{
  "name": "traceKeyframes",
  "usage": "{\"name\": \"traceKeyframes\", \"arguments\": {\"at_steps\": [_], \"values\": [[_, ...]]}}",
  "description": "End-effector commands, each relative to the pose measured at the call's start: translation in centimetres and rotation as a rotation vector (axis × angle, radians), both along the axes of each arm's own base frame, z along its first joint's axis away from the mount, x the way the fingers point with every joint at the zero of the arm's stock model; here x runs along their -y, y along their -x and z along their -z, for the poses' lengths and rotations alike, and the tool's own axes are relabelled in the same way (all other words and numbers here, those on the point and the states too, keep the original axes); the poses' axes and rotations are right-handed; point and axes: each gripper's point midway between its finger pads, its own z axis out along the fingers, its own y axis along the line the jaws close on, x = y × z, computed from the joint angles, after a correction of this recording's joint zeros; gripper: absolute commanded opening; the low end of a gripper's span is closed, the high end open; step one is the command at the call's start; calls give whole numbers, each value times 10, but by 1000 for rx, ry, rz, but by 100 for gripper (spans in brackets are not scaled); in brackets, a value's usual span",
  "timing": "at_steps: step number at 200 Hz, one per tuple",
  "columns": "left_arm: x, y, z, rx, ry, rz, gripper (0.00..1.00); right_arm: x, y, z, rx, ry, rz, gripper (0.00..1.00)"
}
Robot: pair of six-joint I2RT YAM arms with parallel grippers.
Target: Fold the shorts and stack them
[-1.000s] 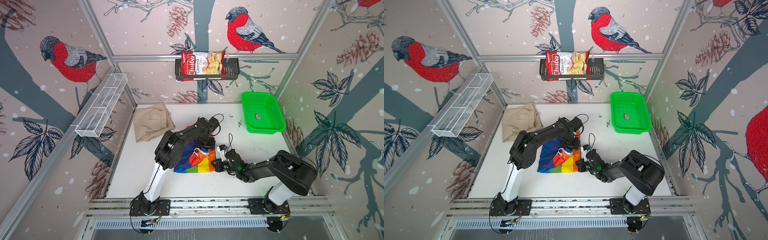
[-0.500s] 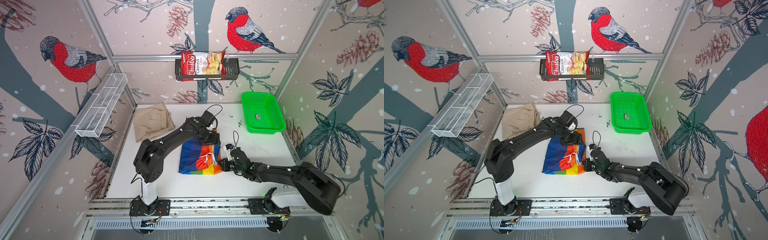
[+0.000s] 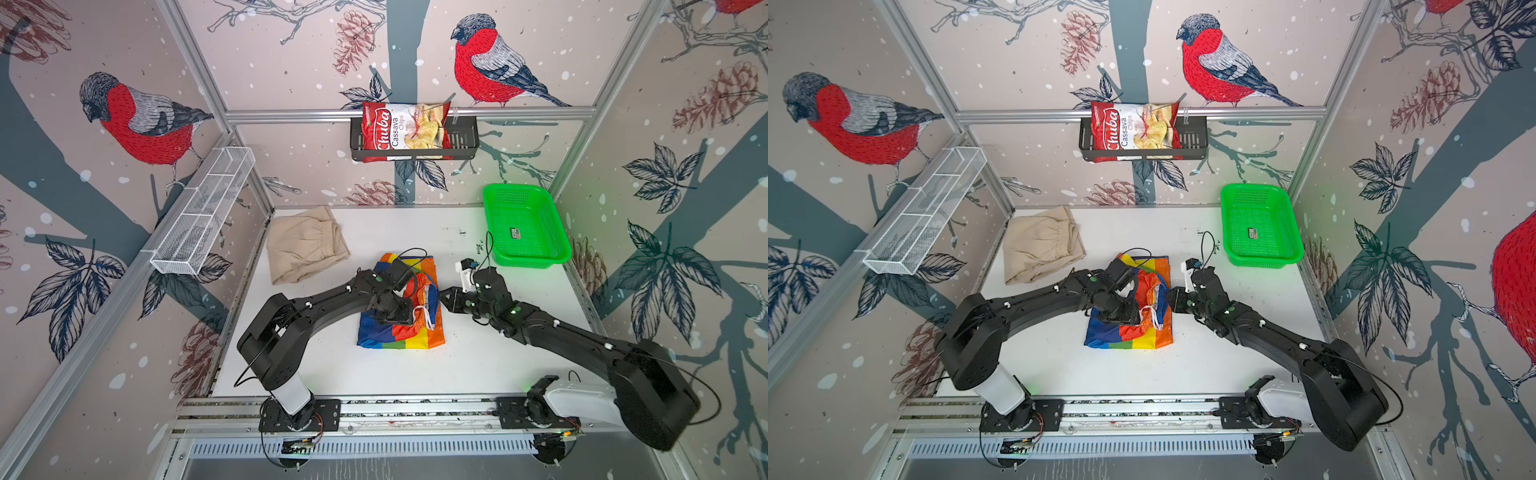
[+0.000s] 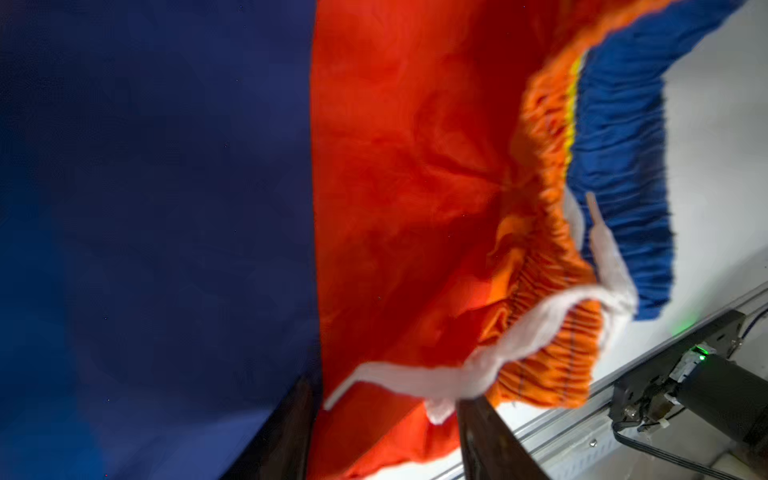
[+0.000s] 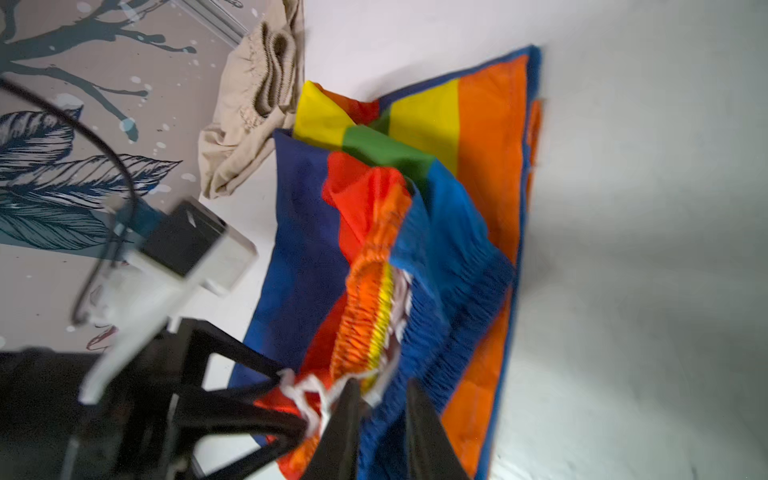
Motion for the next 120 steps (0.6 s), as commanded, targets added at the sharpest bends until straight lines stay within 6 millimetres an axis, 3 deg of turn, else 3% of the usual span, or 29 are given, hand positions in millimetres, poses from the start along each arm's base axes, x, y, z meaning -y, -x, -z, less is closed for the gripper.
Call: {"name": "traceKeyframes", "arguments": {"at_steps": [1,15,31,56,78,120], "values": [[23,-3,-2,16,128,-2,55,-32,-9,-20,24,-59,-82,22],[28,-3,0,16,148,-1,54,-55,-13,-26,29,-65,-122,22],[28,1,5,10,165,-4,54,-77,-18,-15,3,-34,-149,21],[28,2,11,4,171,-12,55,-91,-22,18,-91,-3,-165,4],[26,7,20,-17,170,-11,55,-75,-22,43,-136,24,-135,1],[23,15,38,-57,149,5,55,-17,-25,72,-127,87,-64,2]]}}
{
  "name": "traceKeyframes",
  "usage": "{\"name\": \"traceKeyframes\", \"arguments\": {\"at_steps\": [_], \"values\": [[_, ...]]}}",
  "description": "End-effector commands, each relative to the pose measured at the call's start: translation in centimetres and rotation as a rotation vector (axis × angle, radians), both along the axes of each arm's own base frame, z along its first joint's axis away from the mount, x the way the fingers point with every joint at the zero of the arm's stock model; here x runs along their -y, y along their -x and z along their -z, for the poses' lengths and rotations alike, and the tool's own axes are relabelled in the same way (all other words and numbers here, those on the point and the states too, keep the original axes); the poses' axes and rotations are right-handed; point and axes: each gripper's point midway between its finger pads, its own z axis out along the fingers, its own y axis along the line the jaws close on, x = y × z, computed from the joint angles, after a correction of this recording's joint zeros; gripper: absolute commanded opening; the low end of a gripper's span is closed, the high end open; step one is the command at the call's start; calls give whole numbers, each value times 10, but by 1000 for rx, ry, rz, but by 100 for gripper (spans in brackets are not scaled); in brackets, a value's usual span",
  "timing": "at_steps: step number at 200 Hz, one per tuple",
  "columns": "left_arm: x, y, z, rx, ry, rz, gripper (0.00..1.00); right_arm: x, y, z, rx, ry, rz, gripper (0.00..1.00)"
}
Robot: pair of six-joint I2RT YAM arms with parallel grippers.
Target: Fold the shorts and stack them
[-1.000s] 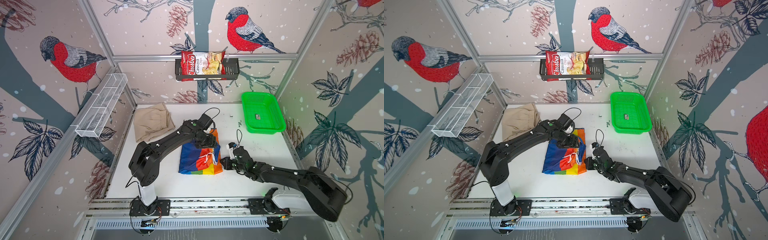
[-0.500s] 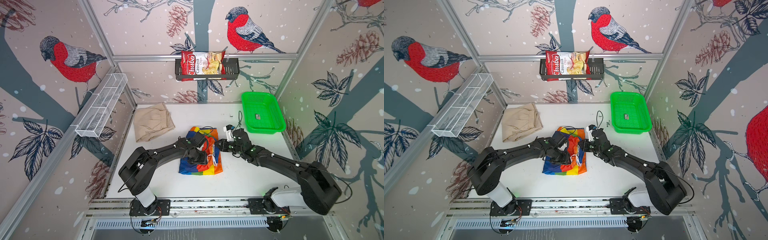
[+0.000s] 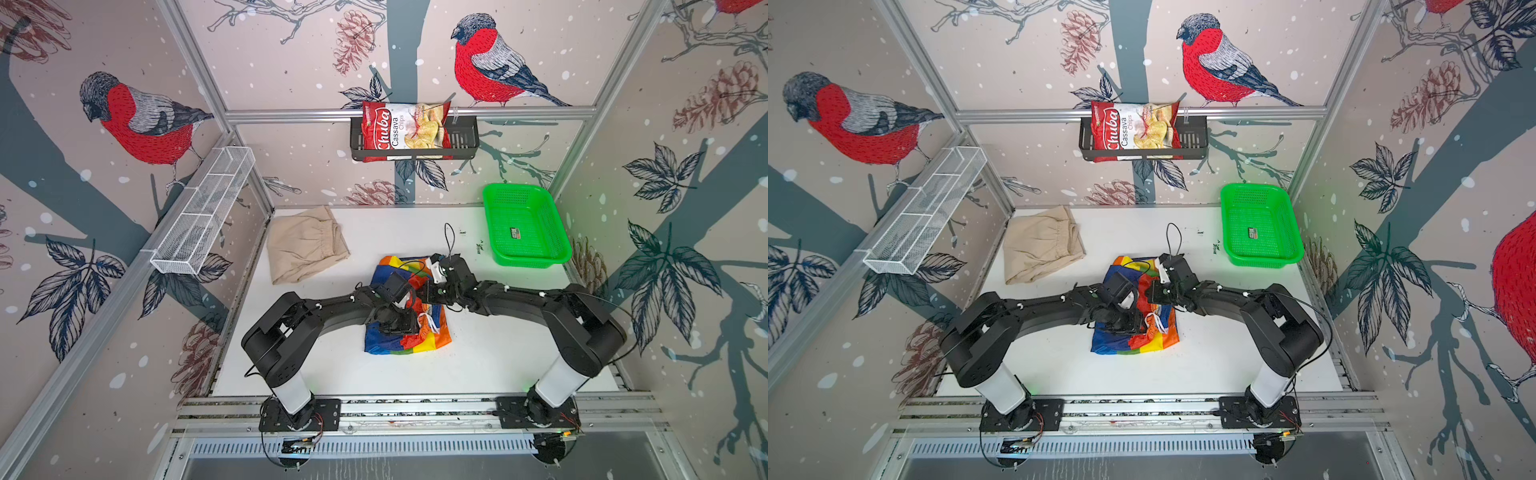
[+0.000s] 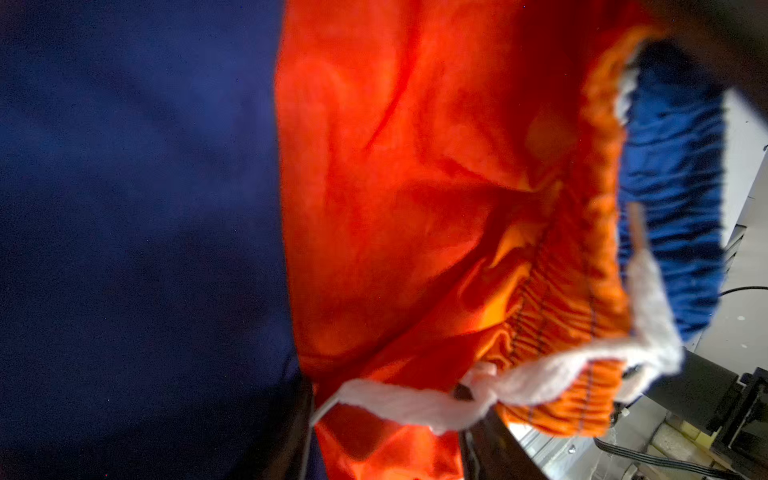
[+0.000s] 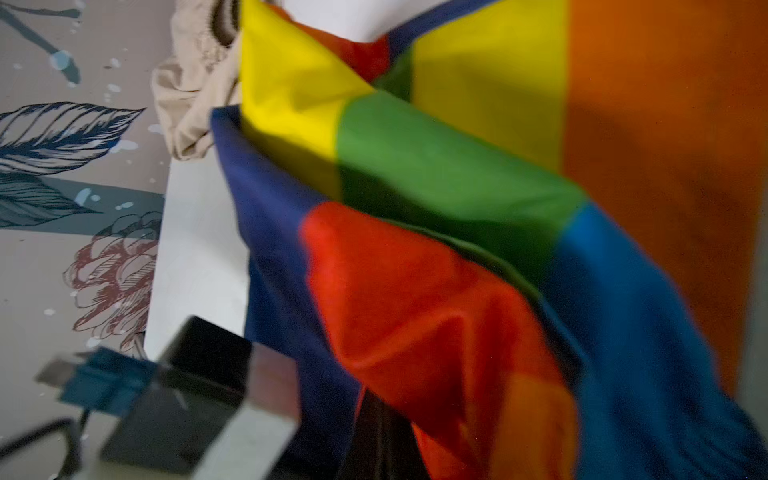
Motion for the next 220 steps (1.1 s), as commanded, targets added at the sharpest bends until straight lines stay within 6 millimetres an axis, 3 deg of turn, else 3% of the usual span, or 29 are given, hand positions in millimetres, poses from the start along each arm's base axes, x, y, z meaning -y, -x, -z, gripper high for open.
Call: {"name": "traceKeyframes", "arguments": {"at_steps": [1,25,45,64,88,110,127,161,182,204,220], "values": [[0,4,9,-16,0,18,55,22,-5,8,43,24,11,2],[1,10,15,-43,13,21,55,46,-13,29,31,30,34,2],[0,14,19,-61,24,14,55,41,-17,28,13,-66,-10,7],[2,16,20,-66,33,12,55,26,-20,12,22,-154,-74,9],[6,14,9,-46,39,20,55,16,-27,-31,115,-202,-110,10],[12,2,-20,14,59,17,55,25,-37,-71,220,-176,-83,10],[15,-13,-57,116,80,14,58,33,-44,-94,285,-149,-47,10],[-2,-50,-125,363,9,-45,63,29,-42,-115,341,-158,-55,11],[-4,-57,-133,410,20,-69,64,27,-42,-108,331,-146,-45,11],[24,-40,-131,373,144,-2,60,32,-46,-86,264,-118,-16,11],[43,-25,-124,377,142,59,60,39,-44,-66,208,-96,-4,9]]}}
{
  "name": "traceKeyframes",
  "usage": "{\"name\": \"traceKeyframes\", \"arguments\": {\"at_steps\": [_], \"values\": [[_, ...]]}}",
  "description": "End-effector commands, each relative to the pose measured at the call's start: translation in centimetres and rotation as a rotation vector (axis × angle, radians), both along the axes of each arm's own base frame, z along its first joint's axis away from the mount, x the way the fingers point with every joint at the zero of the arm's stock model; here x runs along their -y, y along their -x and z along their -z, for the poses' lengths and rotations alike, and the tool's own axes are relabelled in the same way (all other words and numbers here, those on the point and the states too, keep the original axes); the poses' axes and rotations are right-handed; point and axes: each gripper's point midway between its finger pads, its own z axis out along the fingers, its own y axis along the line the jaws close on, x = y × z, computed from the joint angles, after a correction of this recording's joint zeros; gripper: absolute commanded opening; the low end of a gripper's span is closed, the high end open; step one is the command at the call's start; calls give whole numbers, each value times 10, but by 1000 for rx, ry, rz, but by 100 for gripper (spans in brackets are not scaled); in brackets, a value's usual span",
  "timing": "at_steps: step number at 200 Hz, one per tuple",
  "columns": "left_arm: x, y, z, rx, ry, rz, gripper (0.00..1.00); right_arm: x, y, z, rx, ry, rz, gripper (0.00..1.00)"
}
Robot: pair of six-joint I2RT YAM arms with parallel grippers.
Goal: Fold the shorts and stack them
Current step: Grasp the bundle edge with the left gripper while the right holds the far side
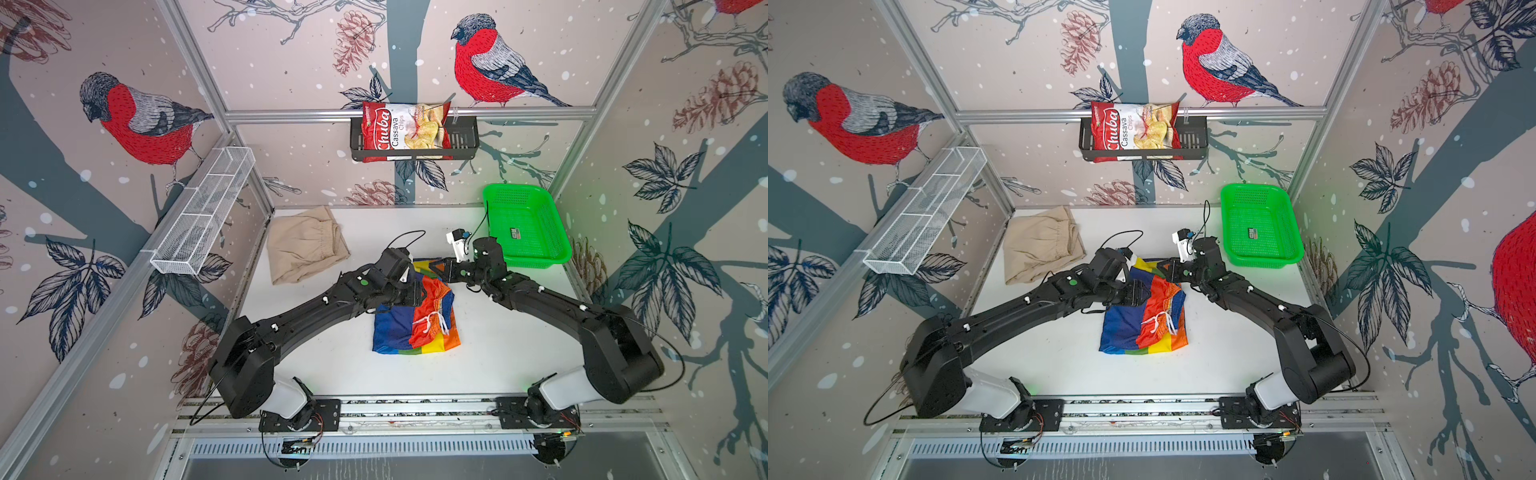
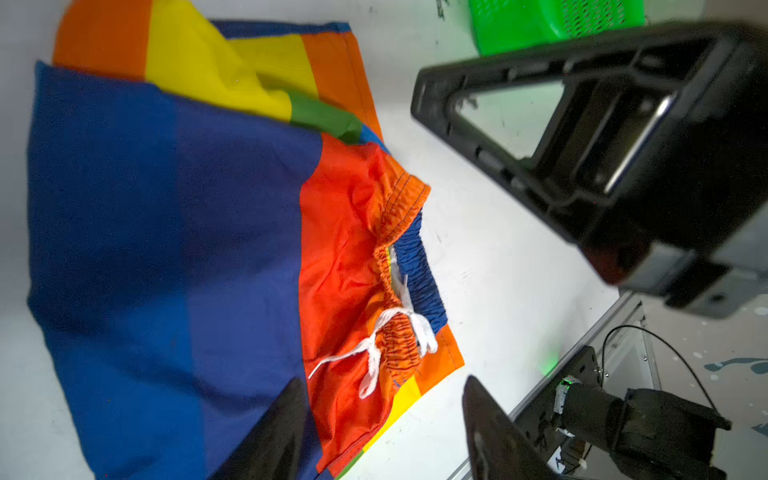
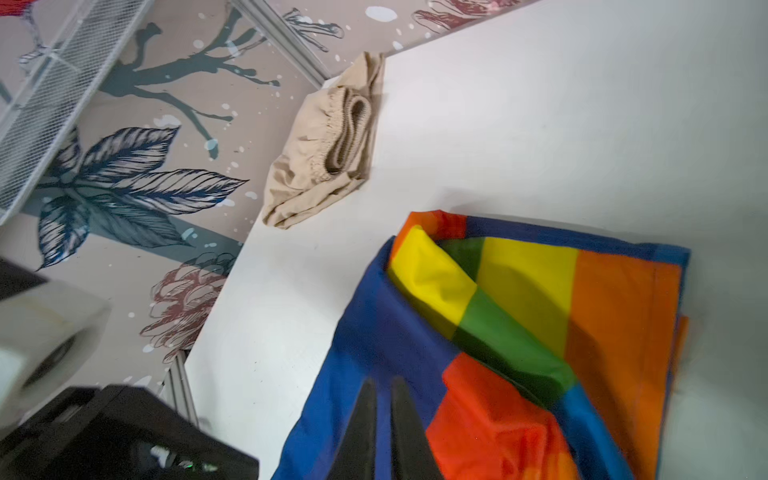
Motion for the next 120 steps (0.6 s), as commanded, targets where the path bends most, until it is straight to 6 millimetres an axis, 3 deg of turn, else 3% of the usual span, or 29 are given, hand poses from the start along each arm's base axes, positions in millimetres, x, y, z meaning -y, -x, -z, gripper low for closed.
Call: {"name": "traceKeyframes", "arguments": {"at_steps": [1,45,75,99,120], "values": [[29,17,0,23,33,97,60,9,2,27,-73,41,25,9],[62,46,58,-72,-71,224,57,37,5,83,-166,97,92,8],[91,59,71,-90,-103,298,57,44,3,123,-233,77,112,5],[114,75,77,-111,-91,366,55,37,0,132,-266,35,100,4],[117,86,96,-165,-118,391,53,38,-3,131,-249,40,104,4]]}}
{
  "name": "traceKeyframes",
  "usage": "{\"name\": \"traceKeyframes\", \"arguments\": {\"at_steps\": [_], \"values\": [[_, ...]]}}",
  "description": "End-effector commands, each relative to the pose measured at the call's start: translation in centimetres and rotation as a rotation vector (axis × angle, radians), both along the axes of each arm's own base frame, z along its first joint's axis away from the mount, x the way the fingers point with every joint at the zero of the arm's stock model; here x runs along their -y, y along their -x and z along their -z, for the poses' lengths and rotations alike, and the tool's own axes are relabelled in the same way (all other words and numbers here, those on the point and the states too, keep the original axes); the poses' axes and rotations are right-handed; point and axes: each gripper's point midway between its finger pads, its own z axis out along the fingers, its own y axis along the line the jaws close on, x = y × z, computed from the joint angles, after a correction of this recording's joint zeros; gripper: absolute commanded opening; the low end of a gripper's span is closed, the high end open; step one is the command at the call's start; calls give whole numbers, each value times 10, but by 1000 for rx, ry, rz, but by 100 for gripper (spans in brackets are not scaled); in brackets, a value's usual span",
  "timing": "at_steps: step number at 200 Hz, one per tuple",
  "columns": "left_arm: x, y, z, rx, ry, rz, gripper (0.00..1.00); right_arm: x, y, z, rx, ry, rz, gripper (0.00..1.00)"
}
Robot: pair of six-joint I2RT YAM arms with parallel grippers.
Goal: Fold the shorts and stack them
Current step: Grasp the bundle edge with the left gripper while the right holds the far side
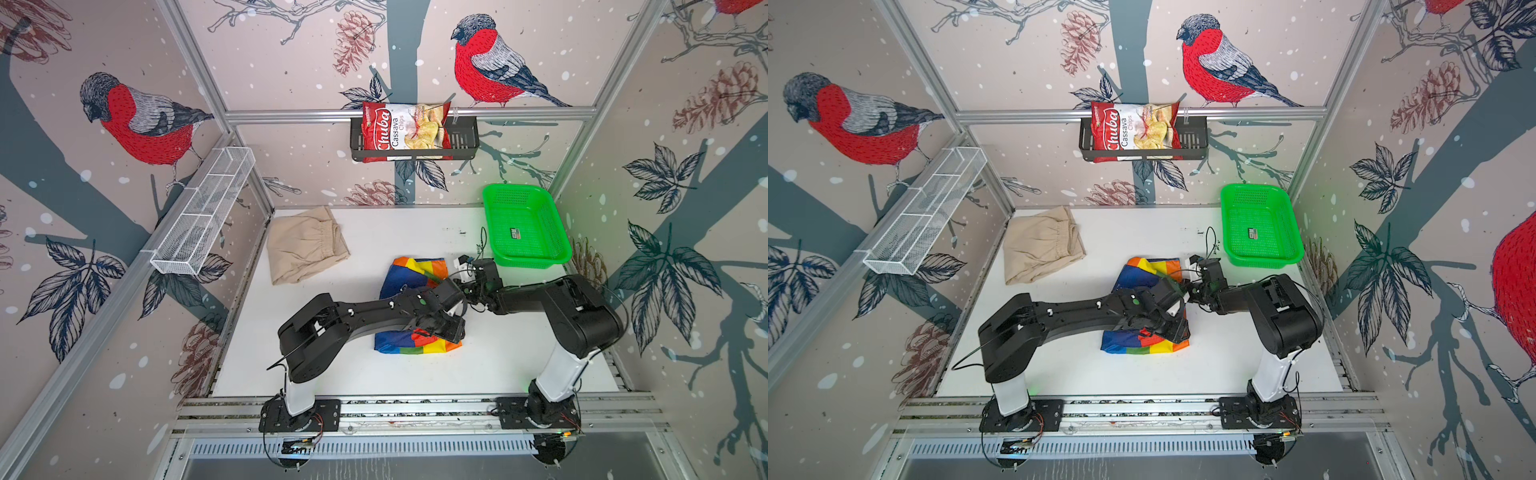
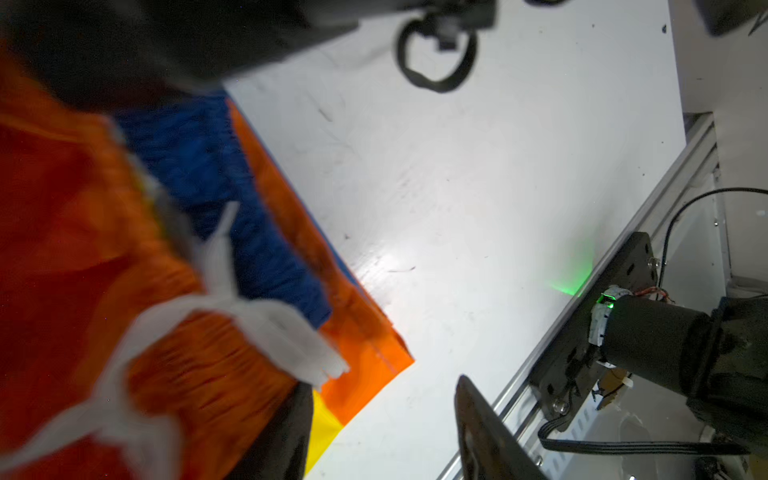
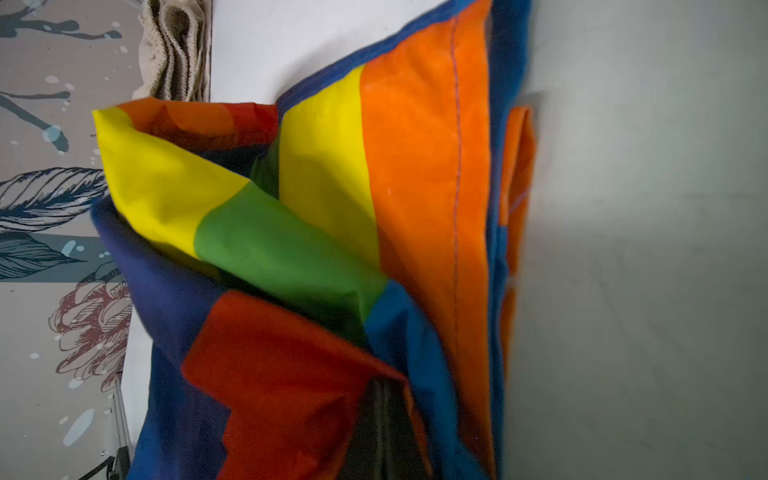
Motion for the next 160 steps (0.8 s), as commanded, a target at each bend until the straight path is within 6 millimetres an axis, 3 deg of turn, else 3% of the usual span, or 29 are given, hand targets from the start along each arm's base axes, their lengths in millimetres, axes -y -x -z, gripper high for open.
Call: {"name": "traceKeyframes", "arguments": {"at_steps": [1,21,38,52,74,87,101,129,160], "values": [[3,13,13,-50,-20,48,52,0,-5,0,6,-2,15,4],[-4,19,28,-77,-50,50,50,2,-5,2,7,21,6,4],[-4,19,23,-72,-50,60,47,4,-6,-2,15,16,5,4],[2,15,-2,-39,-3,73,45,3,-6,-12,33,4,2,5],[8,0,-61,56,103,71,45,2,-7,-39,84,-10,3,11],[3,-12,-88,93,157,37,45,2,-7,-59,127,-11,7,13],[-10,-29,-104,119,183,-38,45,-1,-5,-79,179,5,8,15],[-47,-53,-103,138,214,-206,42,-17,6,-97,220,59,-13,18],[-84,-69,-73,96,218,-344,42,-46,33,-76,168,73,-82,14]]}}
